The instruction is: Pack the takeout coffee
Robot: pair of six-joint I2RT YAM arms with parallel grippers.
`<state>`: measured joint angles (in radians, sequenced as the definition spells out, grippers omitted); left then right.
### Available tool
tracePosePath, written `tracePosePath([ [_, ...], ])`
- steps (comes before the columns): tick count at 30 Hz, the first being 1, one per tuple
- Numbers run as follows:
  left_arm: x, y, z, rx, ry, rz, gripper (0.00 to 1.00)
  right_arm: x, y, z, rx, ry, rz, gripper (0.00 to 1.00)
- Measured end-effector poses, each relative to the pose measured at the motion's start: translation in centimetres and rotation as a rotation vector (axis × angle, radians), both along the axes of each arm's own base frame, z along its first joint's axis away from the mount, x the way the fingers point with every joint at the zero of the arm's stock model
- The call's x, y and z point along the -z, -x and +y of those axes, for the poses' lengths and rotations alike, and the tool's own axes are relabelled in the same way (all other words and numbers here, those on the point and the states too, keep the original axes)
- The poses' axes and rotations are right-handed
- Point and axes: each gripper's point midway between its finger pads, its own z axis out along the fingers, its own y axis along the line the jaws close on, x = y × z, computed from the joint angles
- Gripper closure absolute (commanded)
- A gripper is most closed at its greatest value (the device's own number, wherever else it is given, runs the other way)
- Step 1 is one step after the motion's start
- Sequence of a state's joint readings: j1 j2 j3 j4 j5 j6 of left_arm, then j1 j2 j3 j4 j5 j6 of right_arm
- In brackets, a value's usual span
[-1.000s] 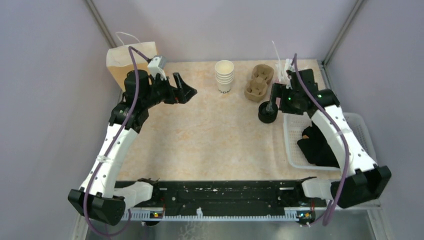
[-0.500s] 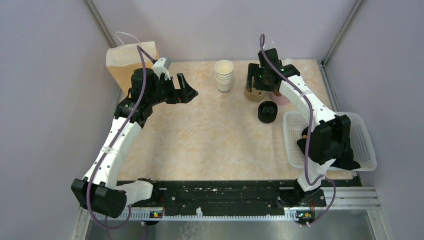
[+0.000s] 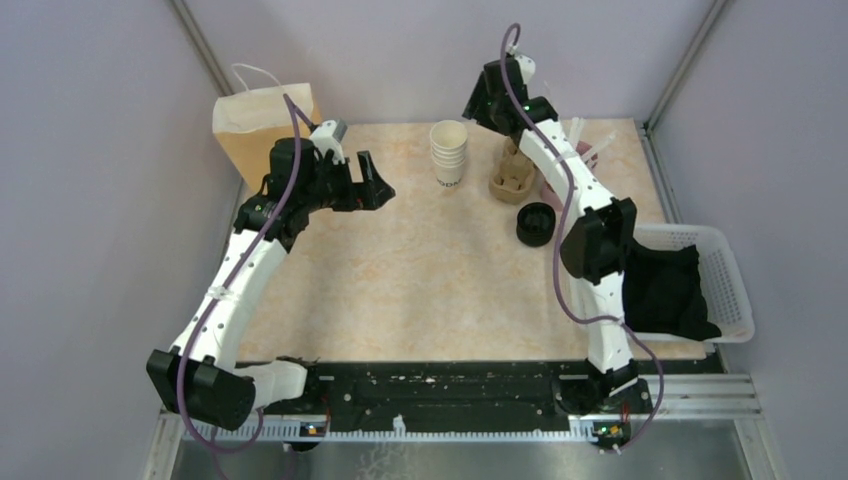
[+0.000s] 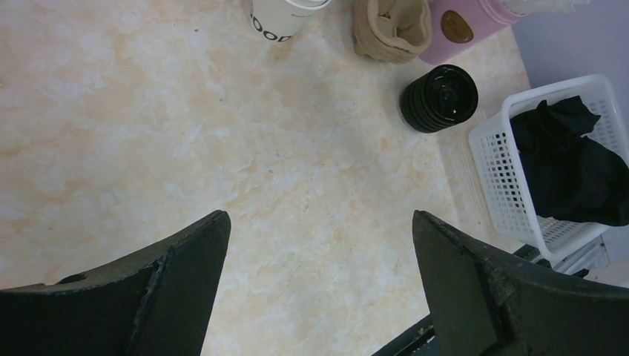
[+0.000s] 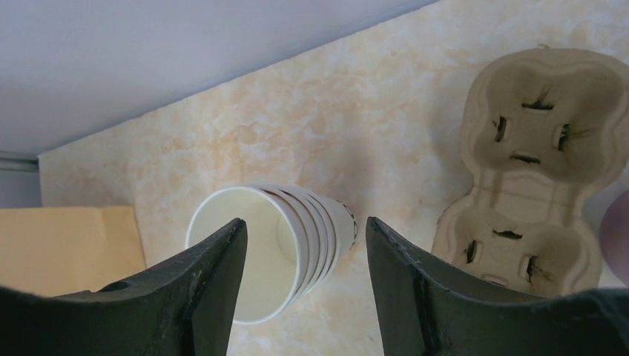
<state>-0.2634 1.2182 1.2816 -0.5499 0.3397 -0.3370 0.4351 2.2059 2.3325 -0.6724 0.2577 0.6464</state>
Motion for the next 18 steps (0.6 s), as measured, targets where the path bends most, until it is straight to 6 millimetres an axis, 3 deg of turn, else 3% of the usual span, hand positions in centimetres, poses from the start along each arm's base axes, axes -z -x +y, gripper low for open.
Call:
tracePosePath([
  [8,0.2,-0.2,0.4,-0.009,-0.027,-0.011,0.01,4.6,0.4,2.6,-0.034,0.14,0.04,0.54],
  [12,0.2,-0.2,0.4,-0.01,-0.031,-0.013,0.02,4.8,0.6,3.9,-0.05,0.211,0.018,0.63],
  [18,0.2,-0.2,0.4,-0.009,-0.031,-0.013,0.02,4.9,0.4,4.4,-0.043,0.289,-0.012,0.68],
])
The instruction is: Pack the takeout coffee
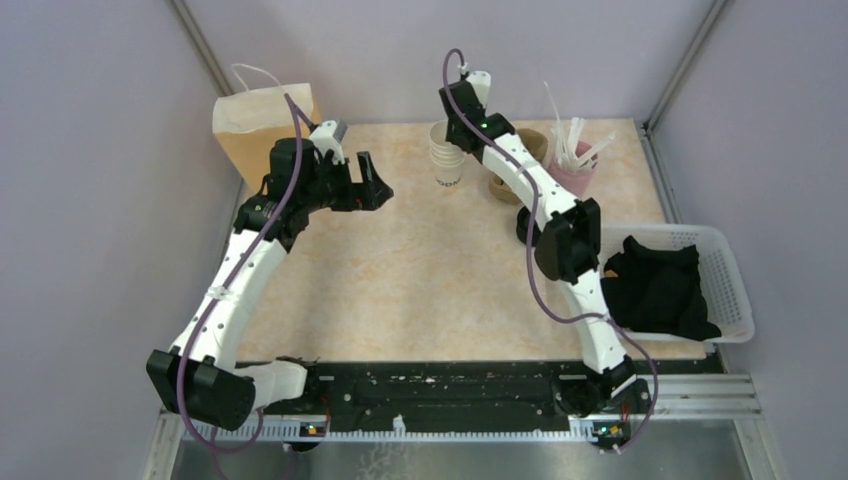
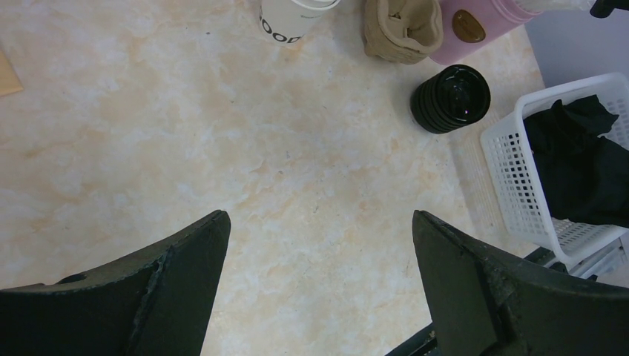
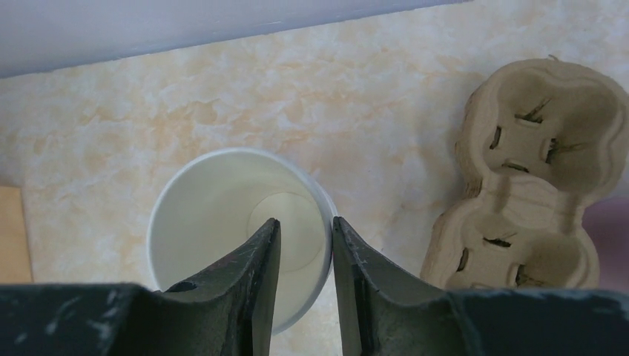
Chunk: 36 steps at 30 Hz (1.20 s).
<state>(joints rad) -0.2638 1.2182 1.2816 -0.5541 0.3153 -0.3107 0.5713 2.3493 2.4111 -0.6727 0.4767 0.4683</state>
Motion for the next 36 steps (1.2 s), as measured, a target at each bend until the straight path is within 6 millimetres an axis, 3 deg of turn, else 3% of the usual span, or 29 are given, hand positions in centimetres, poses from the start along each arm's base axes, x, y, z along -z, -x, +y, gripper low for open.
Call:
tracePosePath([
  [8,0.0,0.0,0.1,-0.001,-0.004,-0.002,0.02,0.2,-0.4,-1.0,0.023,0.084,-0.017,1.0],
  [20,0.2,-0.1,0.0,0.001,-0.008,0.0,0.02,-3.0,-0.9,-0.8,0.029,0.079,-0.097,1.0],
  [26,0.2,0.0,-0.1,0.005,-0.008,0.001,0.02,-3.8,-0.8,-0.7,0.025,0.067,-0.106,1.0],
  [30,0.2,0.0,-0.1,0.005,-0.007,0.001,0.02,-5.7,-0.3,-0.7,0.017,0.036,-0.129,1.0],
  [36,0.1,0.1,-0.3,0.011,0.007,0.008,0.02,-12.4,1.7,-1.3,-0.012,-0.044,-0.213,1.0],
])
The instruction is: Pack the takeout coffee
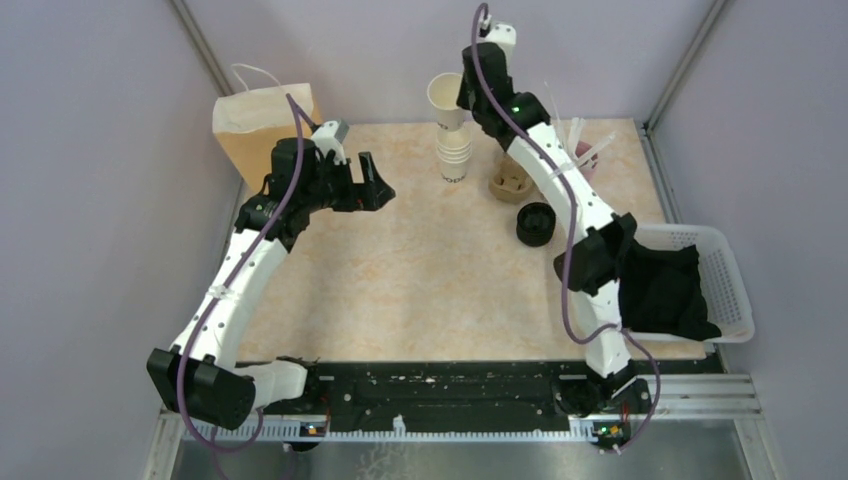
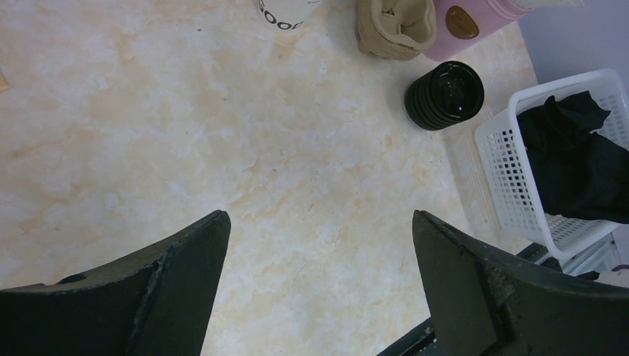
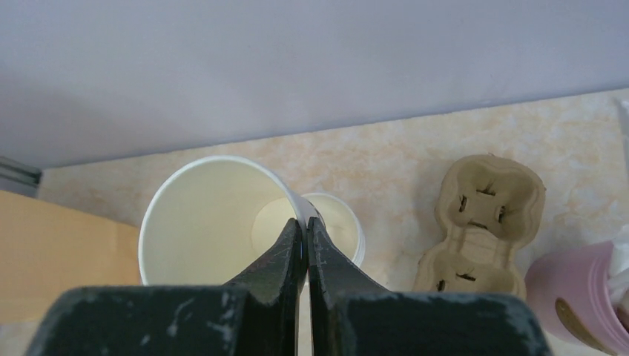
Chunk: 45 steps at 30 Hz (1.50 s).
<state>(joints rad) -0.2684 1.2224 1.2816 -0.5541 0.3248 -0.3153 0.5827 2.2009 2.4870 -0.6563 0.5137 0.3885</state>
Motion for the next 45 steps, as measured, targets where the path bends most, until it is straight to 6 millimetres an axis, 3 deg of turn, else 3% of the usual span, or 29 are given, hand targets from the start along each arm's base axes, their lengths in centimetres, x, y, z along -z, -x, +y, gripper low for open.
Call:
tracePosePath([
  [5,-0.1,0.2,-0.2,0.004,0.017,0.009,0.02,-5.3,3.8,-0.2,-0.116,-0.066,-0.04,1.0],
  [8,-0.2,0.5,-0.3,0.004,0.029,0.021,0.02,-5.2,7.6,0.3,-0.265,-0.076,0.005,1.0],
  [10,-0.2,1.0,-0.4,0.007,0.037,0.034,0.02,-2.9,10.8,0.5,-0.374,-0.072,0.073,1.0],
  [16,-0.2,3.8,-0.4,0.011,0.101,0.073,0.01,9.0,21.0,-0.4,-0.606,-0.052,0.351,1.0],
  [19,0.1,5.1,-0.6,0.013,0.139,0.106,0.02,13.2,25.1,-0.8,-0.66,-0.031,0.442,1.0],
  [22,1.0,6.0,-0.9,0.014,0.167,0.158,0.02,15.9,29.0,-0.6,-0.726,-0.004,0.483,1.0],
  [26,2.8,7.1,-1.2,0.011,0.198,0.252,0.02,17.3,33.1,0.9,-0.848,0.04,0.45,1.0],
  [30,4.0,7.9,-1.4,0.008,0.217,0.312,0.02,18.3,34.4,1.0,-0.872,0.075,0.417,1.0],
  [37,3.9,8.1,-1.8,0.008,0.257,0.345,0.02,18.5,33.4,-1.4,-0.756,0.109,0.345,1.0],
  [45,4.0,7.5,-2.6,0.015,0.297,0.373,0.02,20.8,33.2,-2.9,-0.716,0.111,0.364,1.0],
])
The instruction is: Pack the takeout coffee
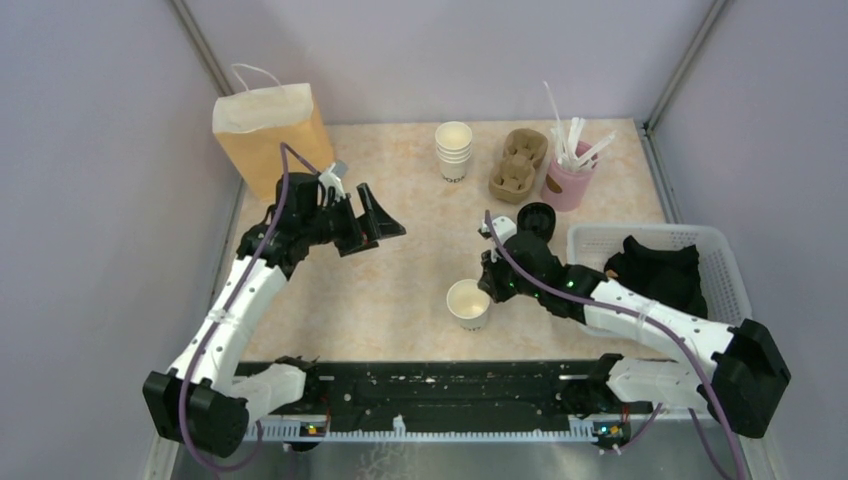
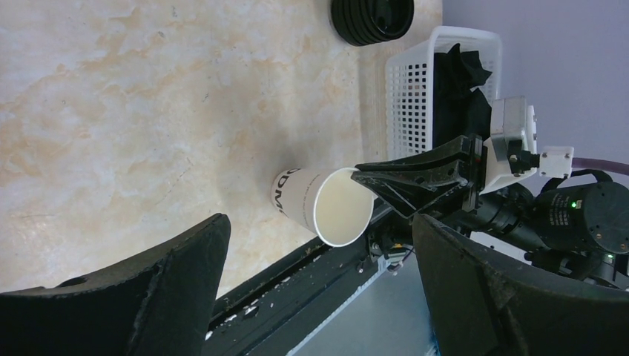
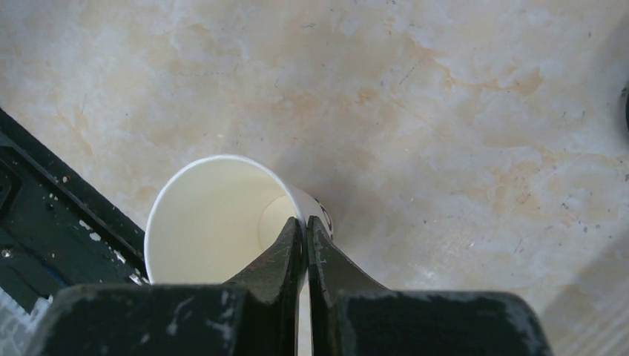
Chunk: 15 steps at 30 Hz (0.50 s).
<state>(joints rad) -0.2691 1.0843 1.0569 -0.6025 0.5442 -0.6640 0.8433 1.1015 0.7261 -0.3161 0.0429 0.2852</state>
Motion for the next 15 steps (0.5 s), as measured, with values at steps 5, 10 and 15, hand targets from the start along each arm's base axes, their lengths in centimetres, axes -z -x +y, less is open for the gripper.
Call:
tracePosePath([
  [5,0.4,-0.1,-0.3,0.007,0.013,0.021,0.02,0.0,-0.2,0.9,-0.005,-0.052,-0.008,1.0],
  [10,0.7,-0.1,-0.4,0.012,0.017,0.031,0.02,0.1,-1.2,1.8,0.003,-0.07,-0.024,0.95],
  [15,0.8,-0.2,-0.6,0.024,0.024,0.037,0.02,0.7,-1.4,2.0,0.006,-0.052,-0.012,0.69],
])
